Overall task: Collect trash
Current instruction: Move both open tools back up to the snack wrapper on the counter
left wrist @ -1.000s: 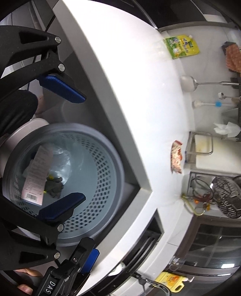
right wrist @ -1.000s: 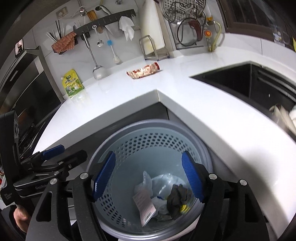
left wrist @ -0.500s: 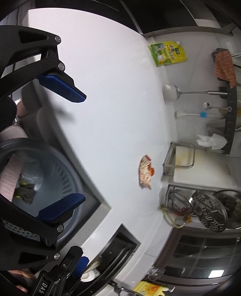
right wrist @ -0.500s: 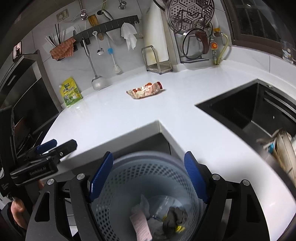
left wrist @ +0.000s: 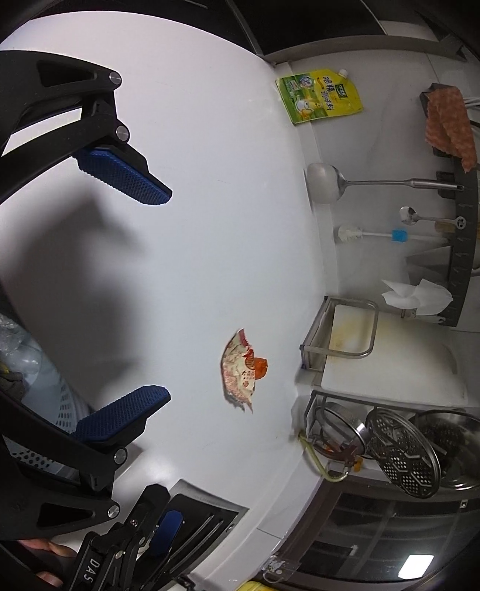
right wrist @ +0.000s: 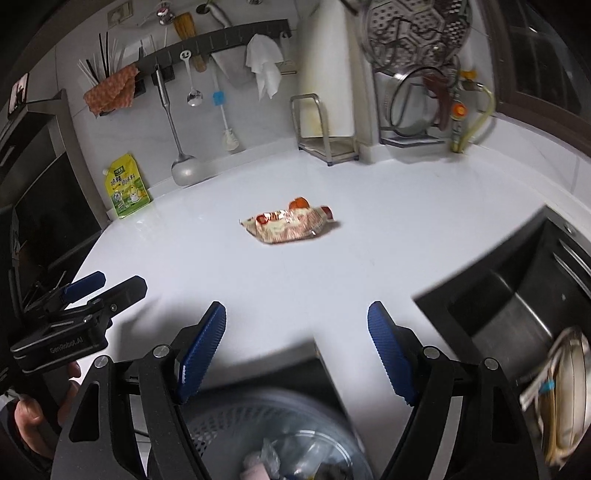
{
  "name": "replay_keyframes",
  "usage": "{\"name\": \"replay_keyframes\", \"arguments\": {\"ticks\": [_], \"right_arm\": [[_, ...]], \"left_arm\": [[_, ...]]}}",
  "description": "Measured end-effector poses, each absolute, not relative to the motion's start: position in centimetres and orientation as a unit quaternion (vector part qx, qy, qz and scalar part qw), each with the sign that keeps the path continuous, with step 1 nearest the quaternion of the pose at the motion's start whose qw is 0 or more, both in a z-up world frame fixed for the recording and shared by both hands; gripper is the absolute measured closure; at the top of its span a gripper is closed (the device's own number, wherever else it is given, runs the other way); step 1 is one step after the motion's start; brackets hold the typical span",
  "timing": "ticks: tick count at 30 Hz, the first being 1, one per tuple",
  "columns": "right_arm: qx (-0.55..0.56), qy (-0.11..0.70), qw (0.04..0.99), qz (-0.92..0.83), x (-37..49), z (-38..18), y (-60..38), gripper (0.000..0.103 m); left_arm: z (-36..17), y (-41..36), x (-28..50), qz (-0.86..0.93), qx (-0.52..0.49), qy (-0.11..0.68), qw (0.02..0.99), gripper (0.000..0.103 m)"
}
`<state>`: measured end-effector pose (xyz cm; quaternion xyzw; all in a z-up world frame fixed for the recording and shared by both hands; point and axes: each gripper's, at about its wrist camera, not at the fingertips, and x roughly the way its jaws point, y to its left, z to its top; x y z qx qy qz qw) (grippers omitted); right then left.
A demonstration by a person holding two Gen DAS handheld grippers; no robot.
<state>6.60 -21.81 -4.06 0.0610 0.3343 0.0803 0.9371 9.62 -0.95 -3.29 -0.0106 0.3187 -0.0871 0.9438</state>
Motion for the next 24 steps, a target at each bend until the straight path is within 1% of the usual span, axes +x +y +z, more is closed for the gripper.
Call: {"name": "replay_keyframes", "arguments": {"ticks": [17, 24], "right_arm": [[0.045, 0.377, 0.921, 0.093, 19.2, -5.3, -20.7, 0.027], [0.072, 0.403, 0.91, 0.068, 23.3, -6.5, -22.1, 0.027]], "left_arm": [[-4.5, -0.1, 14.8, -0.075, -0.017, 0.34, 0.937, 0.006], [-4.7, -0.9, 15.8, -0.084, -0.017, 0.343, 0.935, 0.007]]}}
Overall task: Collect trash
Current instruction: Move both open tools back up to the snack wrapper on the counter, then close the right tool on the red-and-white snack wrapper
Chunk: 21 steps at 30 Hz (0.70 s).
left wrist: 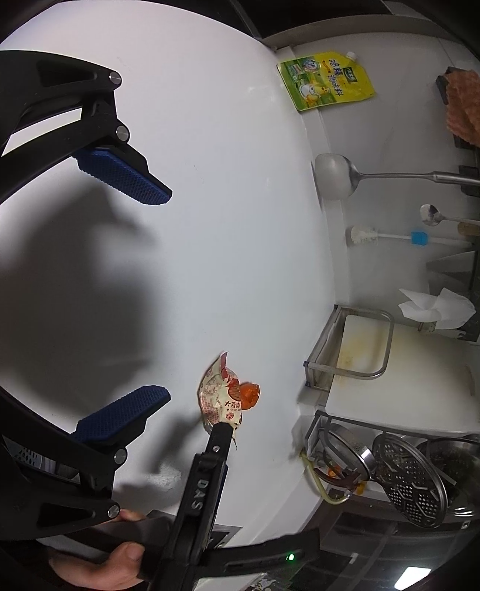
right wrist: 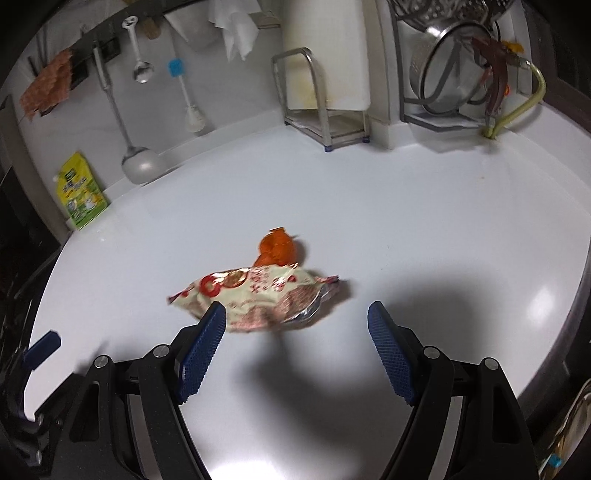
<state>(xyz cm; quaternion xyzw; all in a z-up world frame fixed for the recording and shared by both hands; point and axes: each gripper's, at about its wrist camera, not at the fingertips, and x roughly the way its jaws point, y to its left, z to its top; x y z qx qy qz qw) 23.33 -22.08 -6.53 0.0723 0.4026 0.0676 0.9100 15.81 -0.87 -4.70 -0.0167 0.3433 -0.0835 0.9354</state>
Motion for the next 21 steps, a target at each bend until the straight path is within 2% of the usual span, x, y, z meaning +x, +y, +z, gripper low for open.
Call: {"name": "replay_keyframes", "arguments": {"ticks": [9, 10, 12, 13, 15, 17, 18, 19, 21], "right_arm": [[0.088, 0.425, 0.898, 0.066, 26.4, -8.1, -22.8, 0.03], [0.089, 0.423, 0.899, 0.068, 26.4, -8.1, -22.8, 0.034], [0.09, 0.421, 0.899, 0.082, 26.4, -8.0, -22.6, 0.052], [0.088, 0.421, 0.899, 0.087, 26.5, -8.0, -22.5, 0.054], [0.086, 0.418, 0.9, 0.093, 26.5, -7.9, -22.3, 0.065], [0.087, 0.414, 0.901, 0.096, 26.4, -7.8, -22.3, 0.069], [0.088, 0.412, 0.901, 0.098, 26.4, -7.7, -22.4, 0.08], [0.09, 0.412, 0.901, 0.102, 26.3, -7.7, -22.4, 0.085], [0.092, 0.41, 0.901, 0.104, 26.1, -7.6, -22.6, 0.085]], "left_arm": [[-4.7, -1.5, 16.6, -0.091, -0.015, 0.345, 0.934, 0.007], [-4.8, -1.6, 16.6, -0.092, -0.015, 0.345, 0.934, 0.007], [-4.8, -1.7, 16.7, -0.092, -0.013, 0.346, 0.934, 0.007], [-4.8, -1.8, 16.7, -0.092, -0.012, 0.346, 0.933, 0.007], [-4.9, -1.8, 16.7, -0.093, -0.012, 0.347, 0.933, 0.007], [-4.9, -1.9, 16.7, -0.094, -0.011, 0.347, 0.933, 0.007], [-4.9, -2.0, 16.7, -0.094, -0.011, 0.348, 0.933, 0.007], [-4.9, -2.0, 16.8, -0.095, -0.012, 0.348, 0.932, 0.007], [-4.8, -2.2, 16.8, -0.095, -0.011, 0.349, 0.932, 0.007]]}}
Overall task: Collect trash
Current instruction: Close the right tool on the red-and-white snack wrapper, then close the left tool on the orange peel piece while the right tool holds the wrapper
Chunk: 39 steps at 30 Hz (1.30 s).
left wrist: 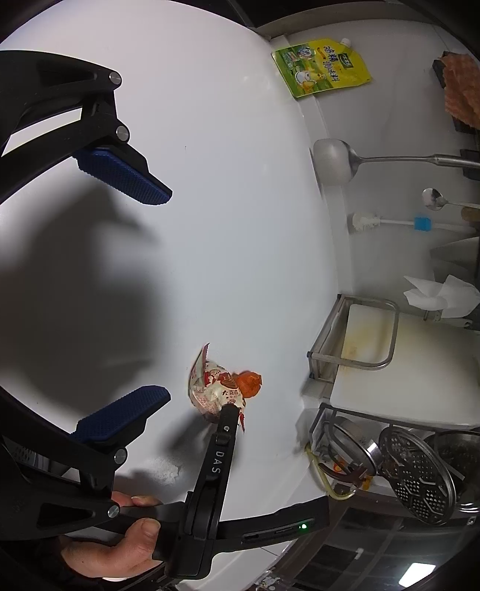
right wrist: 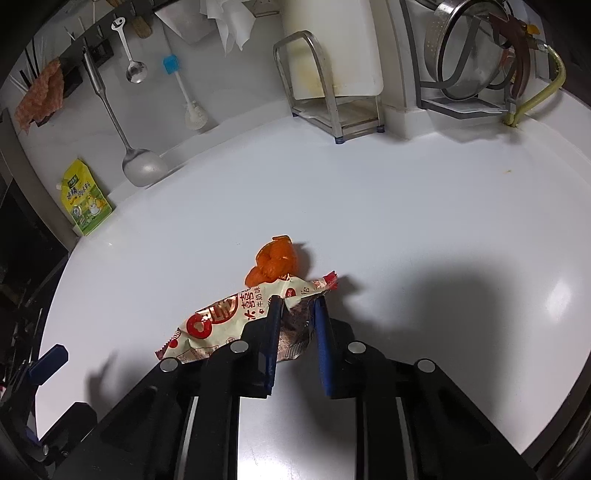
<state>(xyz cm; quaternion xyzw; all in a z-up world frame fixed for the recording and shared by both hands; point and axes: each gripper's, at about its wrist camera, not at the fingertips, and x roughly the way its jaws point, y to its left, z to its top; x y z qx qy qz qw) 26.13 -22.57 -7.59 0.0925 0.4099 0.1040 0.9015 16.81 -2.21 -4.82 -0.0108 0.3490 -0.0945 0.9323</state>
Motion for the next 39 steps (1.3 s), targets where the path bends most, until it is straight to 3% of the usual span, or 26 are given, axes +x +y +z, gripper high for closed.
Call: {"name": "replay_keyframes", "arguments": {"ticks": [16, 32, 36, 39], "right_arm": [[0.114, 0.359, 0.924, 0.07, 21.9, -4.1, -28.9, 0.087], [0.188, 0.331, 0.923, 0.052, 20.1, -3.8, -36.4, 0.087], [0.195, 0.331, 0.922, 0.053, 20.1, -4.0, -36.6, 0.087], [0.197, 0.332, 0.921, 0.054, 20.1, -4.0, -36.5, 0.087]], "left_arm": [[-3.1, -6.6, 19.4, -0.109, 0.001, 0.332, 0.937, 0.006], [-6.6, -13.3, 27.7, -0.108, 0.014, 0.403, 0.909, 0.006], [-7.2, -14.1, 28.8, -0.099, 0.032, 0.42, 0.902, 0.008], [-7.5, -14.3, 29.4, -0.098, 0.031, 0.431, 0.896, 0.017]]}}
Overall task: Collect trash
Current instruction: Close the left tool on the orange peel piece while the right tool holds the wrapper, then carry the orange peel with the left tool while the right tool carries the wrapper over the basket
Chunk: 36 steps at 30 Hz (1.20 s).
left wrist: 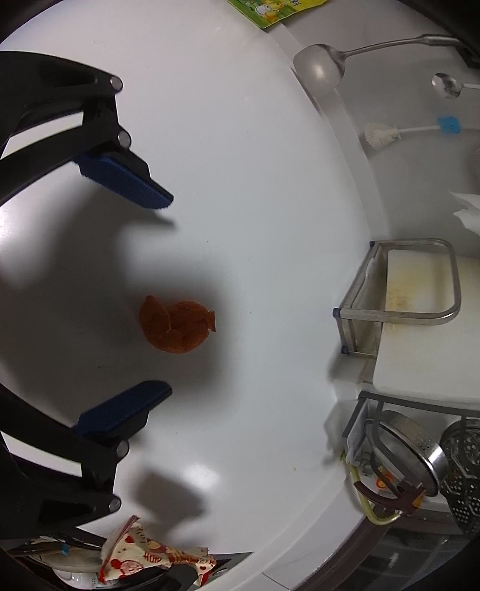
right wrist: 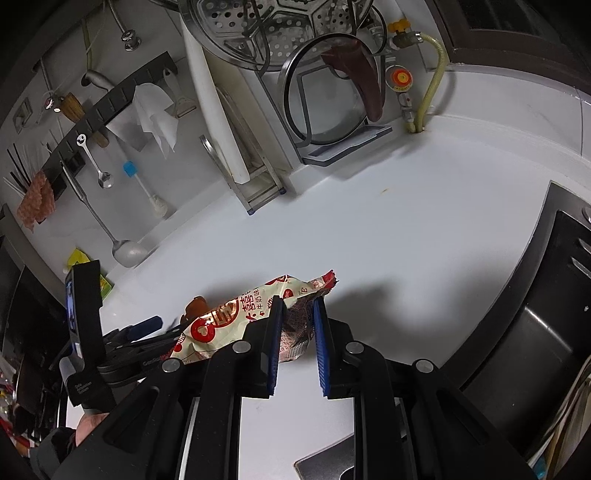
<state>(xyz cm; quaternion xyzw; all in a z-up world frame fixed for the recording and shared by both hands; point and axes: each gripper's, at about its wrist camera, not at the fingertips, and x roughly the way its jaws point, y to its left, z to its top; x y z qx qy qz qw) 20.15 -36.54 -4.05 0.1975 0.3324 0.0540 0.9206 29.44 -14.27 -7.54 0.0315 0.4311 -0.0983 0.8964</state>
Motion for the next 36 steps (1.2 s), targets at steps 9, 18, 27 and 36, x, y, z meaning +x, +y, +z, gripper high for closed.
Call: {"name": "replay_keyframes", "arguments": {"ticks": [9, 18, 27, 36], "right_arm": [[0.195, 0.331, 0.922, 0.053, 20.0, -4.0, -36.5, 0.087], [0.188, 0.323, 0.926, 0.051, 19.1, -3.5, -35.8, 0.087], [0.166, 0.307, 0.936, 0.048, 12.3, -2.5, -32.9, 0.087], [0.142, 0.316, 0.936, 0.059, 1.3, -3.5, -27.8, 0.087]], "left_arm": [[-7.7, -15.0, 29.8, -0.113, 0.038, 0.437, 0.891, 0.078], [-5.4, -13.7, 25.9, -0.127, 0.04, 0.402, 0.906, 0.084], [-2.3, -10.1, 16.4, -0.126, 0.053, 0.345, 0.929, 0.084], [-2.9, -7.2, 5.2, -0.142, 0.055, 0.336, 0.929, 0.084]]}}
